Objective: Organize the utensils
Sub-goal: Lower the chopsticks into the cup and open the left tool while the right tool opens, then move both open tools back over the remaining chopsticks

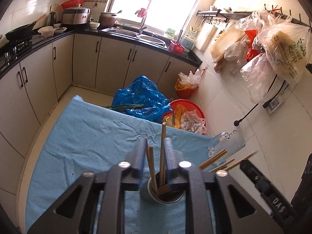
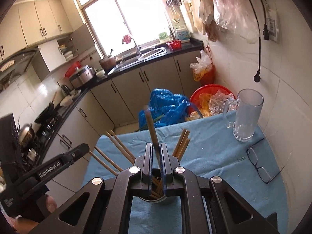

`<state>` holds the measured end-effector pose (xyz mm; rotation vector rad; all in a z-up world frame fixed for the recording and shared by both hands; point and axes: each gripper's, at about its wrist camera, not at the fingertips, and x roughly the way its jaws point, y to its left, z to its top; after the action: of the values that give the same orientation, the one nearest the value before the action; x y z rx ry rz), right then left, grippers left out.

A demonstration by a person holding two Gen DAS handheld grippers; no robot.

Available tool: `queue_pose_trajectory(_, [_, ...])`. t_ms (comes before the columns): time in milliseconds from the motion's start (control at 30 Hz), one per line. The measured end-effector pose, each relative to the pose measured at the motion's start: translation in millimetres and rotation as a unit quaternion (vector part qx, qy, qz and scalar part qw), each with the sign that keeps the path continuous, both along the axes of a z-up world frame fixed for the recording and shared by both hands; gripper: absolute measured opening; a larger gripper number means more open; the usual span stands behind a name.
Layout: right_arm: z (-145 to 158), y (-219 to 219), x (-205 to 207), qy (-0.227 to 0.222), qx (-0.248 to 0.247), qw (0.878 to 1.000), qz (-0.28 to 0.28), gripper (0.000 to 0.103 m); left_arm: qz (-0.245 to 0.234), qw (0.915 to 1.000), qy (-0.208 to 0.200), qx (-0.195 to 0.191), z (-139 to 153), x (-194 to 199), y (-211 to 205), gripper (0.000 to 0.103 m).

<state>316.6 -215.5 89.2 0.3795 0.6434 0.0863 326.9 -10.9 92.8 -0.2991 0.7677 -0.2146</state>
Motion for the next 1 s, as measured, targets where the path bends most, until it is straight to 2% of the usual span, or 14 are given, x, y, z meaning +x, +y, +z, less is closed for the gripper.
queue_pose_trajectory(233, [24.7,-15.0,-39.8,-0.024,0.017,1.000,-0.007,0.010,0.006,0.9997,-0.020,-0.011,21.2,-38.5,24.5,0.026])
queue_pose_trajectory(300, [26.5,-20.4,-55.1,-0.026,0.021,0.999,-0.006,0.015,0.006,0.9997,-0.022,-0.001,20.9,-57.2,32.2,0.032])
queue_pose_trajectory(400, [15.8,-25.8,-84.3,-0.011,0.023,1.000,-0.003,0.021,0.000,0.9997,-0.013,0.020,8.7,-91.4,41.8,0.033])
queue_pose_trajectory(500, [-18.2,-24.3,-110.6,0.042,0.029,0.999,0.012,0.021,-0.003,0.9993,0.024,0.029,-18.4,-121.7,51.9,0.034])
queue_pose_trajectory(567, [-51.7,-22.7,-125.0,0.088,0.036,0.995,0.021,0.021,-0.010,0.9977,0.059,0.030,-44.7,-147.3,58.0,0.034])
queue_pose_trajectory(667, [-104.5,-21.3,-146.6,0.163,0.059,0.985,0.018,0.021,-0.015,0.9933,0.108,0.037,-78.1,-177.8,63.0,0.034])
queue_pose_trajectory(733, [-129.0,-21.7,-159.1,0.198,0.069,0.978,0.011,0.021,-0.014,0.9890,0.141,0.044,-99.0,-198.6,69.0,0.034])
queue_pose_trajectory(867, [-160.1,-24.3,-175.5,0.247,0.081,0.966,-0.004,0.021,-0.009,0.9859,0.160,0.047,-113.4,-225.7,78.7,0.034])
queue_pose_trajectory(1000, [-170.2,-20.5,-174.6,0.264,0.093,0.960,0.003,0.021,-0.005,0.9869,0.154,0.046,-108.4,-234.2,86.4,0.034])
